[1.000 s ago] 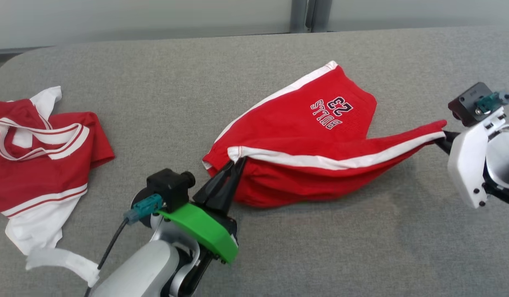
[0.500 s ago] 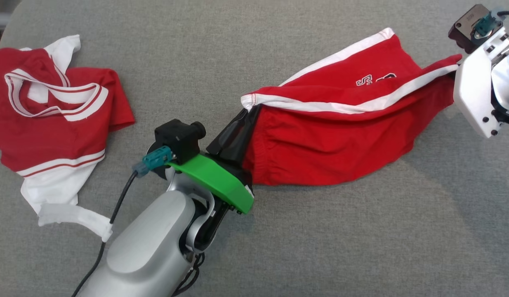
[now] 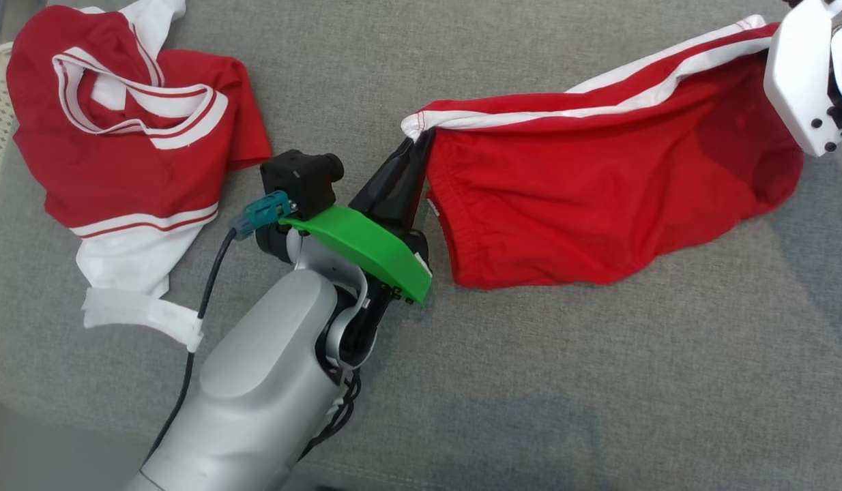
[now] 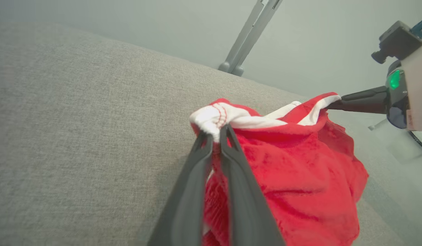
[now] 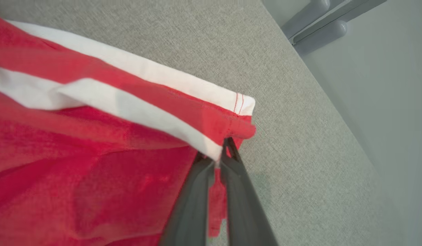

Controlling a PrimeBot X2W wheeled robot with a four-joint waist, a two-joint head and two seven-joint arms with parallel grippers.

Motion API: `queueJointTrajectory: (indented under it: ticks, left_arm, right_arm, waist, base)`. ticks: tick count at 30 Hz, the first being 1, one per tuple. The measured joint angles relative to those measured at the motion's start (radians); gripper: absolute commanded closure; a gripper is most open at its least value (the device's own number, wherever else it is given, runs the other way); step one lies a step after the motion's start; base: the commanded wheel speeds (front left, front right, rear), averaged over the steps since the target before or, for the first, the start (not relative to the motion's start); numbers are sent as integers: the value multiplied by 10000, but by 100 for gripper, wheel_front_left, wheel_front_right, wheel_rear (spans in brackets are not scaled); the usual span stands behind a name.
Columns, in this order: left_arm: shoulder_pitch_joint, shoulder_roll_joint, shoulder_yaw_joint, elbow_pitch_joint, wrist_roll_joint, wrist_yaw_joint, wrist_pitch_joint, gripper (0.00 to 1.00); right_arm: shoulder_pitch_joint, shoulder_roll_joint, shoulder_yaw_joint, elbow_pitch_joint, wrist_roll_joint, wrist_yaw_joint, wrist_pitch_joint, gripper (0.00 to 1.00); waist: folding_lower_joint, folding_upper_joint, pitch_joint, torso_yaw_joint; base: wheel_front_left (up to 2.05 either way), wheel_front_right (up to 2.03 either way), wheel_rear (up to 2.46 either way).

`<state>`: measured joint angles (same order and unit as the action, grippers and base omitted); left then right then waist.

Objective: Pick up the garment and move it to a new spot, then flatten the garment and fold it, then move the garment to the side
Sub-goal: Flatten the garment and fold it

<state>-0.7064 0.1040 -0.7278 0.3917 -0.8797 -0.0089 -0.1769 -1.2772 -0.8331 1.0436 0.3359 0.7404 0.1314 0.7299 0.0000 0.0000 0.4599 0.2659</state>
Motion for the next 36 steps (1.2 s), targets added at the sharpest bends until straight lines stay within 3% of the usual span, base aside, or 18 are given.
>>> queueJointTrajectory:
  ticks: [1, 12, 19, 24, 30, 33, 36]
  left_arm:
    - [-50, -61, 58, 104, -38, 4, -42, 0]
    - [-258, -362, 173, 915, -510, 52, -360, 0]
    - [511, 17, 688, 447, 2, 708, -782, 0]
    - [1509, 272, 1622, -761, 1047, 1166, -855, 0]
    - [2981, 259, 2874, -2389, 3405, 1480, -871, 0]
    - [3847, 48, 3411, -2959, 4140, 1325, -872, 0]
    - [4599, -10, 3705, -3225, 4742, 849, -871, 0]
  right_arm:
    - [-71, 35, 88, 96, 56, 0, -96, 0]
    - [-362, 128, 723, 777, 583, 0, -767, 0]
    - [232, -418, 374, 489, 748, 0, -1768, 0]
    - [1411, -288, -984, 911, 658, 0, -3490, 0]
    - [3485, 959, -3578, 2311, 593, 0, -5639, 0]
    - [4434, 1735, -4688, 2828, 324, -2, -6548, 0]
    - [5121, 2431, -5699, 3122, 46, 0, -7336, 0]
  waist:
    - [0, 0, 45, 62]
    - [0, 0, 39, 326]
    - [0, 0, -498, 135]
    - [0, 0, -981, -47]
    - [0, 0, -1608, -231]
    - [0, 0, -1917, -308]
    - [0, 0, -2179, -385]
  base:
    - [0, 0, 0]
    - [0, 0, 0]
    - [0, 0, 0]
    - [0, 0, 0]
    - [0, 0, 0]
    - [0, 0, 0]
    - [0, 0, 0]
